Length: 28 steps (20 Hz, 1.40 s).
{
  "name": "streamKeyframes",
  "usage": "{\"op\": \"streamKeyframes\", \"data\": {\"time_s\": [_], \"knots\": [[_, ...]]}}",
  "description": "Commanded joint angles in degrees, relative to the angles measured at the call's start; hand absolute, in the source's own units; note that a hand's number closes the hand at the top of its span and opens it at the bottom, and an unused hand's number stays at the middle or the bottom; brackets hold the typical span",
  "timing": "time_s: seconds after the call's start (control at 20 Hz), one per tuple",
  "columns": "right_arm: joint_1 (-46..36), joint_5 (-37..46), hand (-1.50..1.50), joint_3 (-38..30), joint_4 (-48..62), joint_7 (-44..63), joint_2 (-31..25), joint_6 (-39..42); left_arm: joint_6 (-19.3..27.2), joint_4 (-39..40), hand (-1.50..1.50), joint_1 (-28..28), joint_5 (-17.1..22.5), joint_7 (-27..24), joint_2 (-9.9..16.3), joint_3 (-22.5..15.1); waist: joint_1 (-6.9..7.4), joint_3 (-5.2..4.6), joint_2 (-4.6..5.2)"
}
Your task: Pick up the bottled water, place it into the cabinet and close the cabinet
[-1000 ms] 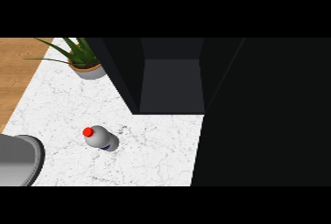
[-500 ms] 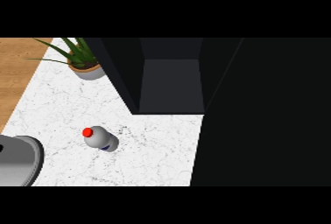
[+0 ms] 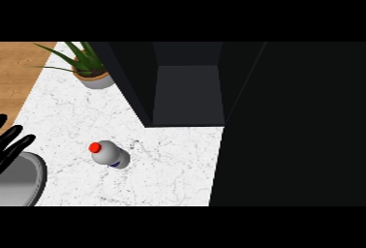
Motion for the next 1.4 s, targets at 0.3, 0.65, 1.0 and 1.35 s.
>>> {"op": "streamKeyframes", "data": {"time_s": [0.3, 0.65, 1.0, 1.35], "knots": [[-0.8, 4.4, -1.50, 2.2, -8.0, 5.1, -1.2, -1.8, -3.4, 15.0, -1.50, -8.8, -14.9, -5.1, -5.0, -4.0, -0.03, -0.04, 0.10], [1.0, 0.1, -1.50, 0.0, -8.7, 2.5, -3.6, -1.0, -7.8, 27.1, -1.50, -10.9, -27.6, -11.9, -7.7, -5.5, -0.54, 0.00, 0.16], [0.7, 1.4, -1.50, 2.1, -10.7, 5.5, -3.7, -3.2, -12.9, 39.8, -1.50, -13.1, -38.8, -26.0, -9.1, -4.9, -0.29, -0.04, 0.10], [-3.5, 3.5, -1.50, 2.7, -11.1, 8.4, -4.2, -4.4, -13.4, 50.3, -1.50, -11.9, -47.9, -38.2, -10.5, -6.0, -0.17, -0.09, 0.07]]}}
